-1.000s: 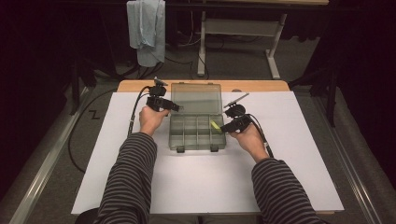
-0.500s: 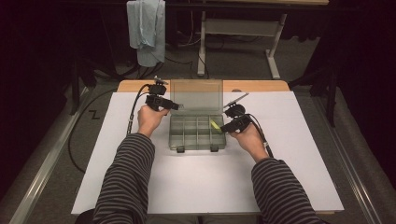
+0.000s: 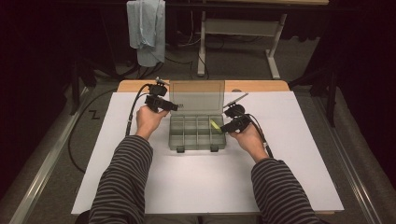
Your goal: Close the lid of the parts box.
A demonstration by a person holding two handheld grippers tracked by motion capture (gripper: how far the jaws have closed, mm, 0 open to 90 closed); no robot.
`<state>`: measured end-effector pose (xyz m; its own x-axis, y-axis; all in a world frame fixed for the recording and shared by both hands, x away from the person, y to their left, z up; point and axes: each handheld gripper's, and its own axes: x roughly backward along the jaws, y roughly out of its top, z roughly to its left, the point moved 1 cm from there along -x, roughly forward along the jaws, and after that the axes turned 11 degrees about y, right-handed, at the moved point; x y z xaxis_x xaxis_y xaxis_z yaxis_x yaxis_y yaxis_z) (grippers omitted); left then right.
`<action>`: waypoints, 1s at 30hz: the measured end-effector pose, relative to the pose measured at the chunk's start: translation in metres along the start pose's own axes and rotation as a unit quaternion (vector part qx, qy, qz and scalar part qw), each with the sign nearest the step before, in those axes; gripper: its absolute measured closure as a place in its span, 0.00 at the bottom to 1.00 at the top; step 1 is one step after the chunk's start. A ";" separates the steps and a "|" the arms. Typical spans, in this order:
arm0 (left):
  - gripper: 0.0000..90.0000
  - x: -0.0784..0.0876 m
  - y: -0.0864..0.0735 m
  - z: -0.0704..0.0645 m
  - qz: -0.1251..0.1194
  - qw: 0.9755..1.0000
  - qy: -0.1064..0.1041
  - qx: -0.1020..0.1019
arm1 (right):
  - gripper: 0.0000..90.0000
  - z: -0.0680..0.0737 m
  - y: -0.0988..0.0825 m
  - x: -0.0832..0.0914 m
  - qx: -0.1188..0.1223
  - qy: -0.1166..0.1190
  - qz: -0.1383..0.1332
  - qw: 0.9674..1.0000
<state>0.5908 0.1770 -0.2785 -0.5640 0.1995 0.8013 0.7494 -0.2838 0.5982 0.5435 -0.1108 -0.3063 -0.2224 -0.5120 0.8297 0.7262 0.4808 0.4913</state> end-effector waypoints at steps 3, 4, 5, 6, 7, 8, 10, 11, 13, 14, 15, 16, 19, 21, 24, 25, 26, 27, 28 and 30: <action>0.67 0.001 -0.001 -0.001 -0.001 1.000 0.002 -0.002 | 0.87 0.000 0.000 0.000 0.003 0.000 0.000 1.000; 0.67 0.001 -0.001 -0.001 -0.002 1.000 0.004 -0.003 | 0.87 0.000 0.000 0.000 0.003 0.001 -0.002 1.000; 0.67 0.002 -0.001 -0.001 -0.002 1.000 0.004 -0.004 | 0.87 0.000 0.000 0.000 0.004 0.000 -0.001 1.000; 0.67 0.003 -0.001 -0.002 -0.003 1.000 0.007 -0.005 | 0.87 0.000 0.000 0.000 0.004 0.000 -0.001 1.000; 0.67 0.003 -0.002 -0.003 -0.003 1.000 0.009 -0.007 | 0.87 0.000 0.000 0.000 0.003 0.001 -0.001 1.000; 0.68 0.004 -0.002 -0.003 -0.004 1.000 0.010 -0.010 | 0.87 0.000 0.000 0.000 0.003 0.001 -0.001 1.000; 0.69 0.005 -0.003 -0.004 -0.004 1.000 0.011 -0.012 | 0.87 0.000 0.000 0.000 0.004 0.000 -0.001 1.000; 0.69 0.006 -0.003 -0.004 -0.004 1.000 0.013 -0.014 | 0.87 0.000 0.000 0.000 0.004 0.000 -0.001 1.000; 0.70 0.007 -0.004 -0.005 -0.004 1.000 0.014 -0.016 | 0.87 0.000 0.000 0.000 0.004 -0.001 -0.001 1.000; 0.70 0.008 -0.005 -0.005 -0.006 1.000 0.014 -0.017 | 0.87 0.000 0.000 0.000 0.003 0.000 -0.002 1.000; 0.70 0.008 -0.005 -0.005 -0.006 1.000 0.014 -0.018 | 0.87 0.000 0.000 0.000 0.004 -0.001 -0.002 1.000; 0.70 0.009 -0.005 -0.006 -0.006 1.000 0.014 -0.019 | 0.87 0.000 0.000 0.000 0.004 -0.001 -0.002 1.000; 0.71 0.010 -0.006 -0.007 -0.005 1.000 0.013 -0.022 | 0.87 0.001 0.000 0.000 0.003 -0.002 -0.002 1.000; 0.71 0.011 -0.007 -0.006 -0.001 1.000 0.010 -0.021 | 0.87 0.001 0.000 0.000 0.003 -0.002 -0.002 1.000; 0.71 0.012 -0.007 -0.007 -0.001 1.000 0.010 -0.023 | 0.87 0.001 0.000 0.000 0.003 -0.002 -0.002 1.000; 0.71 0.012 -0.007 -0.007 -0.001 1.000 0.012 -0.024 | 0.87 0.001 0.000 0.000 0.002 -0.002 -0.002 1.000; 0.71 0.012 -0.007 -0.008 -0.001 1.000 0.013 -0.025 | 0.87 0.001 0.000 0.000 0.002 -0.002 -0.002 1.000; 0.71 0.013 -0.007 -0.008 -0.001 1.000 0.014 -0.025 | 0.87 0.001 0.000 0.000 0.002 -0.003 -0.002 1.000; 0.71 0.013 -0.007 -0.008 0.000 1.000 0.014 -0.028 | 0.87 0.001 0.000 0.000 0.003 -0.003 -0.002 1.000; 0.71 0.013 -0.007 -0.008 0.000 1.000 0.012 -0.026 | 0.87 0.000 0.000 0.000 0.002 -0.002 -0.002 1.000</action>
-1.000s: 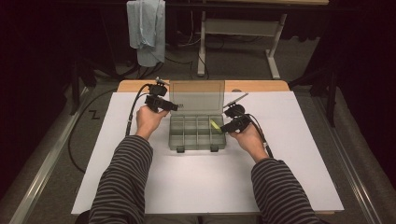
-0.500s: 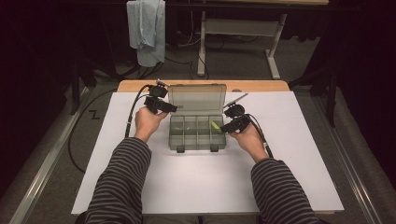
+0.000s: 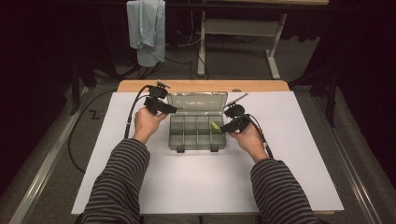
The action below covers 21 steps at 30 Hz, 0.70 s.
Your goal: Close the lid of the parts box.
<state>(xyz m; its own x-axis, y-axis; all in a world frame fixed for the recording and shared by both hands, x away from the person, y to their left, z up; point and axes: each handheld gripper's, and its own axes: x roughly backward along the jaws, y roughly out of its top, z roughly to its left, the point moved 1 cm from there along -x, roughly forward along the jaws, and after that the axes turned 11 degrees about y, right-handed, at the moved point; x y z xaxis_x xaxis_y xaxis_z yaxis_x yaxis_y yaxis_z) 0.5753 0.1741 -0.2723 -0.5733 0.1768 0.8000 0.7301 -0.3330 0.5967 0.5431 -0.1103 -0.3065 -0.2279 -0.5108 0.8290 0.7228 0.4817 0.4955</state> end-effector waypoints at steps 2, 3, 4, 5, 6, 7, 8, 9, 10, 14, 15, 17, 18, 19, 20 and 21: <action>0.71 0.001 0.000 0.000 0.000 1.000 -0.001 -0.001 | 0.87 0.000 0.000 0.000 0.000 0.000 0.000 1.000; 0.71 0.001 0.000 0.000 0.000 1.000 -0.001 -0.003 | 0.87 0.000 0.000 0.000 0.000 0.000 -0.001 1.000; 0.71 0.002 -0.001 0.000 0.000 1.000 -0.002 -0.004 | 0.87 0.000 0.000 0.000 0.001 0.000 0.000 1.000; 0.71 0.003 -0.001 0.000 0.000 1.000 -0.004 -0.002 | 0.87 0.000 0.000 0.000 -0.001 0.000 -0.001 1.000; 0.71 0.003 -0.001 0.000 -0.002 1.000 -0.005 0.003 | 0.86 0.000 -0.001 0.000 -0.004 0.000 -0.002 1.000; 0.71 0.004 -0.002 0.001 -0.004 1.000 -0.007 0.006 | 0.86 0.001 -0.001 0.000 -0.004 0.000 -0.002 1.000; 0.71 0.006 -0.002 0.001 -0.006 1.000 -0.008 0.009 | 0.87 0.001 -0.001 0.000 -0.003 -0.001 -0.002 1.000; 0.71 0.006 -0.002 0.001 -0.007 1.000 -0.009 0.010 | 0.86 0.001 -0.001 0.000 -0.003 -0.001 -0.002 1.000; 0.71 0.007 -0.002 0.001 -0.007 1.000 -0.009 0.010 | 0.86 0.001 -0.001 0.000 -0.003 -0.001 -0.002 1.000; 0.71 0.012 -0.003 0.000 -0.015 1.000 -0.010 0.008 | 0.86 0.001 -0.001 0.000 -0.004 -0.001 -0.002 1.000; 0.71 0.014 -0.003 0.000 -0.016 1.000 -0.011 0.008 | 0.86 0.001 -0.001 0.000 -0.004 -0.001 -0.002 1.000; 0.71 0.017 -0.003 0.000 -0.017 1.000 -0.012 0.007 | 0.86 0.001 -0.001 0.000 -0.005 -0.001 -0.002 1.000; 0.71 0.018 -0.003 -0.001 -0.019 1.000 -0.012 0.007 | 0.86 0.001 -0.001 0.000 -0.006 -0.002 -0.002 1.000; 0.71 0.019 -0.003 -0.001 -0.021 1.000 -0.012 0.007 | 0.86 0.001 -0.001 0.000 -0.004 -0.002 -0.003 1.000; 0.71 0.022 -0.004 -0.001 -0.024 1.000 -0.013 0.008 | 0.86 0.001 -0.001 0.000 -0.005 -0.002 -0.004 1.000; 0.71 0.023 -0.004 -0.001 -0.028 0.999 -0.014 0.008 | 0.86 0.001 -0.001 0.000 -0.006 -0.002 -0.003 1.000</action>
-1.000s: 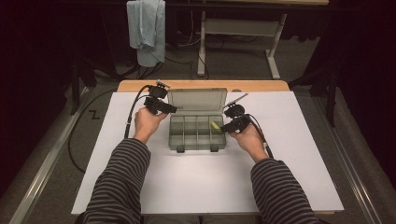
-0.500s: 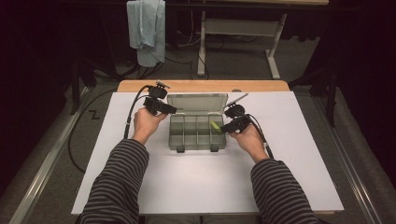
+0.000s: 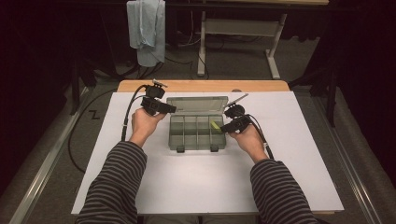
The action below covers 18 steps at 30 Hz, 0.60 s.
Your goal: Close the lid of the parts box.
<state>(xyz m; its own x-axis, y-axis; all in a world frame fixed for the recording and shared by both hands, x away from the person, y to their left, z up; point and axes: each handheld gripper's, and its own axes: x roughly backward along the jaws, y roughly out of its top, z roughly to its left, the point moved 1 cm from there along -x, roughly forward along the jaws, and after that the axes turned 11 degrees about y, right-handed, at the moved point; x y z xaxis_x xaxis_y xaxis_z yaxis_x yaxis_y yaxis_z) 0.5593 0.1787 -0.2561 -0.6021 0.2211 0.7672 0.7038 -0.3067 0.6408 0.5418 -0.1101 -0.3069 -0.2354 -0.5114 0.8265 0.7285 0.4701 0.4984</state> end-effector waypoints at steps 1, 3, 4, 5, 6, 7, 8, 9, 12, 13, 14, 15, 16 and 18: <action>0.71 0.001 0.000 0.000 -0.001 1.000 -0.001 0.000 | 0.86 0.000 0.000 0.000 -0.001 0.001 -0.001 1.000; 0.71 0.003 0.001 0.001 -0.003 1.000 -0.003 -0.001 | 0.86 0.000 0.000 0.000 -0.001 0.001 -0.001 1.000; 0.71 0.004 0.001 0.000 -0.004 1.000 -0.003 0.001 | 0.86 0.000 0.000 0.000 -0.001 0.001 -0.001 1.000; 0.71 0.004 0.001 0.000 -0.004 1.000 -0.003 0.000 | 0.86 -0.001 0.000 0.000 0.000 0.002 -0.001 1.000; 0.71 0.004 0.000 0.000 -0.004 1.000 -0.003 -0.001 | 0.86 -0.001 0.000 0.000 0.000 0.003 -0.001 1.000; 0.71 0.005 0.000 0.000 -0.004 1.000 -0.003 -0.001 | 0.86 -0.001 0.000 0.000 -0.001 0.004 -0.001 1.000; 0.71 0.005 0.000 0.000 -0.004 1.000 -0.003 -0.002 | 0.86 -0.001 0.000 0.000 -0.001 0.003 -0.001 1.000; 0.71 0.005 0.000 0.000 -0.004 1.000 -0.003 -0.002 | 0.86 -0.001 0.000 0.000 -0.001 0.003 -0.001 1.000; 0.71 0.006 0.000 -0.001 -0.002 1.000 0.000 -0.003 | 0.86 -0.001 0.000 0.000 0.000 0.003 -0.002 1.000; 0.71 0.006 0.000 -0.002 -0.003 1.000 0.000 -0.004 | 0.86 -0.001 -0.001 0.000 0.000 0.003 -0.002 1.000; 0.70 0.006 0.000 -0.002 -0.002 1.000 0.002 -0.006 | 0.86 -0.001 -0.001 0.000 -0.001 0.004 -0.002 1.000; 0.71 0.006 -0.001 -0.003 -0.004 1.000 0.003 -0.007 | 0.86 -0.001 -0.001 0.000 -0.001 0.004 -0.002 1.000; 0.70 0.007 -0.002 -0.004 -0.004 1.000 0.004 -0.007 | 0.86 -0.001 -0.001 0.000 -0.001 0.004 -0.003 1.000; 0.70 0.008 -0.003 -0.004 -0.003 1.000 0.005 -0.012 | 0.86 -0.001 -0.001 0.000 -0.001 0.003 -0.004 1.000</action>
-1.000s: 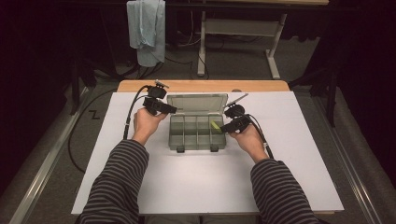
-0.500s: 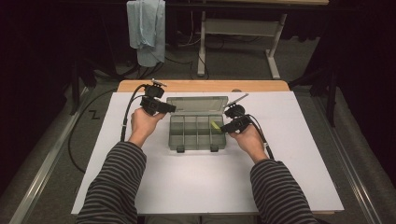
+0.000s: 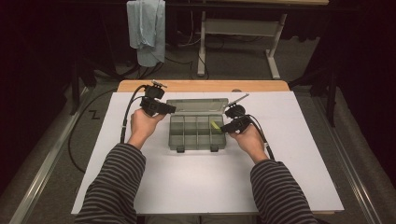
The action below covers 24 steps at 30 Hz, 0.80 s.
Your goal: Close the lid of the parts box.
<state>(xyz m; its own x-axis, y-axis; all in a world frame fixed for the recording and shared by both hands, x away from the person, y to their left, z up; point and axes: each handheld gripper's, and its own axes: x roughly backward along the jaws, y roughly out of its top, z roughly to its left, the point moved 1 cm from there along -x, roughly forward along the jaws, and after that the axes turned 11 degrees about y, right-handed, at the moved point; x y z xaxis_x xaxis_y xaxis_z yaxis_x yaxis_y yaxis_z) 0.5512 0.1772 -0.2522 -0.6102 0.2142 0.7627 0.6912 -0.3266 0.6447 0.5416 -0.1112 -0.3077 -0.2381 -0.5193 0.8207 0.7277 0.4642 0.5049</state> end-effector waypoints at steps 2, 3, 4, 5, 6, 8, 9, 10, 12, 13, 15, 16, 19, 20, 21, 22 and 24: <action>0.71 0.001 -0.001 -0.001 -0.002 1.000 0.001 -0.002 | 0.86 0.001 0.000 0.000 -0.001 -0.001 -0.002 1.000; 0.71 0.002 -0.001 -0.001 -0.003 1.000 0.001 -0.004 | 0.86 0.001 0.000 0.000 -0.001 -0.001 -0.002 1.000; 0.71 0.002 -0.001 -0.001 -0.003 1.000 0.001 -0.004 | 0.86 0.000 0.000 0.000 -0.001 -0.001 -0.002 1.000; 0.70 0.002 -0.001 -0.001 -0.003 1.000 0.002 -0.005 | 0.86 0.000 0.000 0.000 -0.001 0.000 -0.002 1.000; 0.71 0.002 -0.001 -0.002 -0.003 1.000 0.002 -0.005 | 0.86 0.000 0.000 0.000 0.000 -0.001 -0.002 1.000; 0.71 0.003 -0.001 -0.002 -0.004 1.000 0.003 -0.005 | 0.86 0.000 0.000 0.000 0.000 -0.001 -0.002 1.000; 0.70 0.003 -0.002 -0.003 -0.005 1.000 0.005 -0.007 | 0.86 0.000 0.000 0.000 0.000 -0.001 -0.002 1.000; 0.71 0.004 -0.002 -0.003 -0.005 1.000 0.006 -0.008 | 0.86 0.000 -0.001 0.000 -0.001 -0.001 -0.002 1.000; 0.70 0.005 -0.002 -0.004 -0.004 1.000 0.007 -0.012 | 0.86 0.000 -0.001 0.000 -0.002 -0.001 -0.002 1.000; 0.71 0.005 -0.003 -0.005 -0.004 1.000 0.010 -0.015 | 0.86 0.001 -0.001 0.000 -0.002 -0.002 -0.003 1.000; 0.71 0.006 -0.003 -0.007 -0.005 1.000 0.017 -0.025 | 0.86 0.001 -0.001 0.000 0.000 -0.004 -0.002 1.000; 0.70 0.006 -0.003 -0.007 -0.004 0.999 0.018 -0.027 | 0.86 0.002 -0.001 0.000 0.000 -0.005 -0.002 1.000; 0.70 0.004 -0.004 -0.007 -0.004 1.000 0.017 -0.025 | 0.86 0.002 -0.002 0.000 0.006 -0.006 -0.006 1.000; 0.70 0.004 -0.004 -0.006 -0.003 1.000 0.016 -0.026 | 0.86 0.001 -0.002 0.000 0.004 -0.004 -0.007 1.000; 0.71 0.003 -0.004 -0.007 -0.003 1.000 0.017 -0.026 | 0.85 0.001 -0.002 0.000 0.004 -0.003 -0.007 1.000; 0.71 0.002 -0.004 -0.007 -0.001 0.999 0.018 -0.029 | 0.85 0.000 -0.002 0.000 0.005 -0.001 -0.008 1.000; 0.71 0.002 -0.004 -0.007 -0.002 0.999 0.019 -0.029 | 0.84 0.000 -0.003 0.000 0.015 0.000 -0.008 1.000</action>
<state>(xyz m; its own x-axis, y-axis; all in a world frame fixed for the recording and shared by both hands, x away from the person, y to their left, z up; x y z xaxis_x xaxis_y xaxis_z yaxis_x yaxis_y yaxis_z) 0.5444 0.1728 -0.2540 -0.6271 0.1812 0.7576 0.6667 -0.3782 0.6423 0.5399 -0.1127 -0.3093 -0.2498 -0.5273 0.8121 0.7045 0.4765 0.5260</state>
